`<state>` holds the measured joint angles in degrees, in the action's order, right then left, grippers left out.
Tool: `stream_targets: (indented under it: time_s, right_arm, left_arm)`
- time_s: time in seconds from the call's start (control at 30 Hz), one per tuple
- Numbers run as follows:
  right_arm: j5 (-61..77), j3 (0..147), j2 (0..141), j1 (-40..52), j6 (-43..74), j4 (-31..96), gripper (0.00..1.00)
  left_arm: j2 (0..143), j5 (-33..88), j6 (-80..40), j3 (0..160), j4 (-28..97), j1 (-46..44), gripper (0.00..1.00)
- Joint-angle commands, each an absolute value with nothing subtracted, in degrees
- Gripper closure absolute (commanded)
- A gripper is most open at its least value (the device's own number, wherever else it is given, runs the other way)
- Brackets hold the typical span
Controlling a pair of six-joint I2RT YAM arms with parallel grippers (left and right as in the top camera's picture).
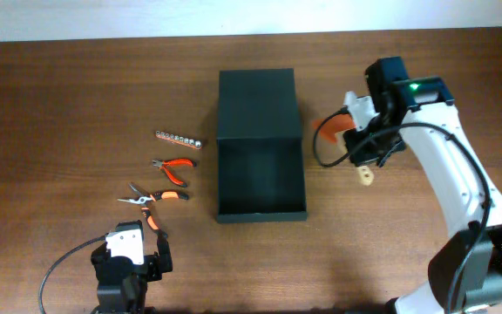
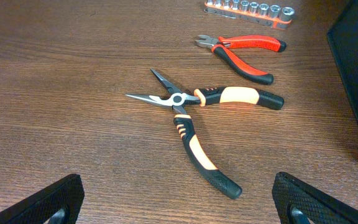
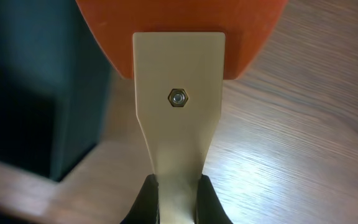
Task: Pack container
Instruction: 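Carry the scraper into the green box and release it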
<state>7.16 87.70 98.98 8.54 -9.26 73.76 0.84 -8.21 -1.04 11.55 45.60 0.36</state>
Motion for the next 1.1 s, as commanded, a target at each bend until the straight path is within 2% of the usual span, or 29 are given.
stream_targets:
  time_s: [0.0, 0.2, 0.4, 0.73, 1.07]
  right_arm:
    - [13.2, 89.0, 96.2, 14.1, -9.1, 74.0, 0.94]
    - [15.0, 88.9, 96.1, 26.1, -8.9, 72.5, 0.94]
    - [8.6, 88.9, 97.1, 34.5, -8.9, 70.0, 0.93]
    - [8.2, 88.1, 102.7, 35.6, -9.6, 64.6, 0.93]
    - [6.6, 87.9, 110.3, 35.6, -10.2, 64.5, 0.93]
  left_arm:
    - [0.3, -8.4, 0.1, 11.2, 45.5, 0.6, 0.01]
    - [0.3, -8.4, 0.1, 11.2, 45.5, 0.6, 0.01]
    - [0.3, -8.4, 0.1, 11.2, 45.5, 0.6, 0.01]
    - [0.3, -8.4, 0.1, 11.2, 45.5, 0.6, 0.01]
    - [0.3, -8.4, 0.1, 11.2, 45.5, 0.6, 0.01]
